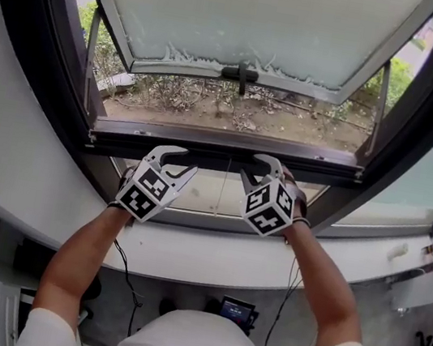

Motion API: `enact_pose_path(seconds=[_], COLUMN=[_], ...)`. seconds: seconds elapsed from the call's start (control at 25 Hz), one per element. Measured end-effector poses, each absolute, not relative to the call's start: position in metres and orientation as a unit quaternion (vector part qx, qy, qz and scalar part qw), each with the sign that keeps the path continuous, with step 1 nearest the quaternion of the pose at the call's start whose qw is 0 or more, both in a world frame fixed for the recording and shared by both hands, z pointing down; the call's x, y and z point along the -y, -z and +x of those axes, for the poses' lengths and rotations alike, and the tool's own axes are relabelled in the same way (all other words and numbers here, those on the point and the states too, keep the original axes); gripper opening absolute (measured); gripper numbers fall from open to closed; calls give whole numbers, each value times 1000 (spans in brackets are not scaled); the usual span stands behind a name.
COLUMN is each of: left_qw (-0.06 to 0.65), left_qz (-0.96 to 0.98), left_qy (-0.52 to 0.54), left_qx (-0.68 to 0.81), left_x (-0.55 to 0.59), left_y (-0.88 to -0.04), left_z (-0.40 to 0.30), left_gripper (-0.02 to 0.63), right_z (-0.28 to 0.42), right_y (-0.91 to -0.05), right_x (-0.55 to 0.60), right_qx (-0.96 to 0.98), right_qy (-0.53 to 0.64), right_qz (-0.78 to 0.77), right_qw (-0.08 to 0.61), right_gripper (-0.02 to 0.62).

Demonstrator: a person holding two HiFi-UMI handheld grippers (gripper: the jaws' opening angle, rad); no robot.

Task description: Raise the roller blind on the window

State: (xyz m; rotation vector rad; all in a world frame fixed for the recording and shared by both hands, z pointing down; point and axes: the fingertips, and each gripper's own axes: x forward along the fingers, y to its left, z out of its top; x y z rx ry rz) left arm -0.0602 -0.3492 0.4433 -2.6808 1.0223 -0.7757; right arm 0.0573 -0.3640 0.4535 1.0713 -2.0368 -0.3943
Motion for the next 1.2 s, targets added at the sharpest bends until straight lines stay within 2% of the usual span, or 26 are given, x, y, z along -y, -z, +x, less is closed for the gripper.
enact_pose_path(seconds=[0.52,0.84,1.0,1.12,1.2], left_qw=[195,233,266,283,283], left_qz=[-842,-805,-778,-759,-753], left_qy=[400,443,470,494,507], left_qx=[-305,-318,-320,-315,-310], left_x=[369,374,375,374,374], left_y=[-467,-473,-474,-476,-477], left_z=[-44,-42,-43,-45,-45], left_gripper=[152,149,129,91,91], right_z=[54,57,56,55,55], right_y=[-474,-479,-481,-482,-484], right_x=[374,375,375,373,372], right_qx=[722,688,653,658,661], right_qy=[280,303,340,334,334], right_qz=[343,336,333,339,347], right_qw=[532,568,589,583,576], right_gripper=[138,138,138,137,138])
